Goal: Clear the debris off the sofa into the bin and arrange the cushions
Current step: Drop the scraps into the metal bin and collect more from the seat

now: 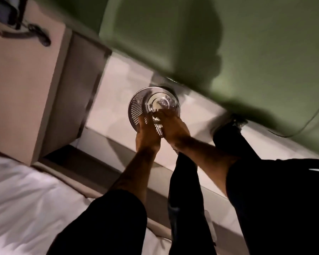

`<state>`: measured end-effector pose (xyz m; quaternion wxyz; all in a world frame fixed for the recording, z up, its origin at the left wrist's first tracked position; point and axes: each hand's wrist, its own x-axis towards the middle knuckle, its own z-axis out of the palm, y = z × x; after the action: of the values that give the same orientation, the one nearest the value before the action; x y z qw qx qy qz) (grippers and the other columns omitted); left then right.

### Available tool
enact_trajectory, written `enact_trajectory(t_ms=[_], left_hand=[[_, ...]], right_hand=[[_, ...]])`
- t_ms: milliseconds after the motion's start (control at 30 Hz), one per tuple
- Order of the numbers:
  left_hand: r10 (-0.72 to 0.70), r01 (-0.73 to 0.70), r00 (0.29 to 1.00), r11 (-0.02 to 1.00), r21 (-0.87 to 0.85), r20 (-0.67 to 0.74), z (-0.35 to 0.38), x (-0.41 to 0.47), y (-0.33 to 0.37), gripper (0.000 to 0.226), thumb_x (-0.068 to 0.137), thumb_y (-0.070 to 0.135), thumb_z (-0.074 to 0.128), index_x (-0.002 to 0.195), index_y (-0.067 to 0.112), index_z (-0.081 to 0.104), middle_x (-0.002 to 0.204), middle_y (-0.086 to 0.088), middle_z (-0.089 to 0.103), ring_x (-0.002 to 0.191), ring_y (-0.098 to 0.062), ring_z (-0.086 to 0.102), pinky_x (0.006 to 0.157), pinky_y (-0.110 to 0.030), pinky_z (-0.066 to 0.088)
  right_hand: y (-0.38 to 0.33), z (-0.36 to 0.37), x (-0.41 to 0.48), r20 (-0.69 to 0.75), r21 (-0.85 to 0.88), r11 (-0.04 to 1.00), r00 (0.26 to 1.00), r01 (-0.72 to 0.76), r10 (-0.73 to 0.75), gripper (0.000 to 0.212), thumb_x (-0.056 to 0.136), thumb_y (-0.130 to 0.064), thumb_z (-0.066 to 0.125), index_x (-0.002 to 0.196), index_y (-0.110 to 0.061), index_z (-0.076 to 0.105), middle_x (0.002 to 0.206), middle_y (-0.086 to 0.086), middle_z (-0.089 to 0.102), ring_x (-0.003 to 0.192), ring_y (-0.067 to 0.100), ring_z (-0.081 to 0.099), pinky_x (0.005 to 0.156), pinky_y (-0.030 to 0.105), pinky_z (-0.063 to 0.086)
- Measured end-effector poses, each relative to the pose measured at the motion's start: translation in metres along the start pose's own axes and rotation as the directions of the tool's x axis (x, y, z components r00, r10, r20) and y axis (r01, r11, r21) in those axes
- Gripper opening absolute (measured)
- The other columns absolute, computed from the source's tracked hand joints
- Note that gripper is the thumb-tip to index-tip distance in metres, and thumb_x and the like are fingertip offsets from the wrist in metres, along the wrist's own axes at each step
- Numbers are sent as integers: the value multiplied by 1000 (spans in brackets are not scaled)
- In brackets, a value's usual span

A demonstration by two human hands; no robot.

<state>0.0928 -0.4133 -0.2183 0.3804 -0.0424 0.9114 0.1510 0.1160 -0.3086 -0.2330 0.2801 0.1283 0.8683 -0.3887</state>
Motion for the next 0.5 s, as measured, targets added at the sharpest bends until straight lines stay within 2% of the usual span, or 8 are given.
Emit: enact_trajectory(t_ms=[100,200,267,333,367,433,500], left_hand=[[-1,-1,1000,994,-109,-16,4,-3,4,64,94,1,44,154,21,31,152,-7,42,132,-36,50,107,-51,45],[54,-59,997,992,-115,-48,2,-12,19,59,97,3,41,154,17,33,156,-9,42,139,-34,43,115,-50,38],[180,-180,983,984,8,-42,-1,-14,36,56,95,2,43,150,15,39,159,-11,38,140,-35,43,113,-51,39],[336,-329,942,925,189,-6,-1,-13,62,60,91,1,46,149,13,41,160,-12,36,141,-34,42,113,-47,38],[395,-381,919,893,238,-12,-3,-12,76,60,88,1,50,146,13,46,157,-14,40,137,-35,46,111,-45,40],[515,-489,855,841,231,-64,-3,-11,118,56,79,-3,61,133,10,60,140,-18,55,117,-39,61,97,-45,49],[640,-609,758,763,217,-126,-2,-9,166,48,75,-5,64,121,9,66,126,-19,61,102,-39,65,87,-44,51]], right_hand=[[15,-6,-13,26,26,999,999,40,-41,61,95,-2,56,151,-25,50,163,3,41,151,28,36,118,41,40],[26,-22,-34,-35,18,999,998,49,-49,62,89,1,58,145,-26,56,158,3,48,141,30,48,105,45,54],[34,-38,-52,-102,-31,999,995,11,-14,58,87,-6,65,141,-24,59,152,3,53,130,30,56,95,43,58],[50,-62,-69,-181,-38,998,983,-49,41,53,89,-9,64,139,-22,60,150,4,53,126,31,57,97,43,58],[59,-72,-76,-231,-26,997,971,-67,59,51,89,-8,63,138,-21,60,147,6,55,125,32,57,101,44,55],[84,-106,-92,-365,-16,994,926,-112,99,49,87,-6,64,135,-17,63,139,10,59,120,33,57,106,42,47],[113,-146,-107,-509,31,987,847,-159,153,46,84,-2,67,128,-12,66,132,11,61,118,33,55,105,40,44]])
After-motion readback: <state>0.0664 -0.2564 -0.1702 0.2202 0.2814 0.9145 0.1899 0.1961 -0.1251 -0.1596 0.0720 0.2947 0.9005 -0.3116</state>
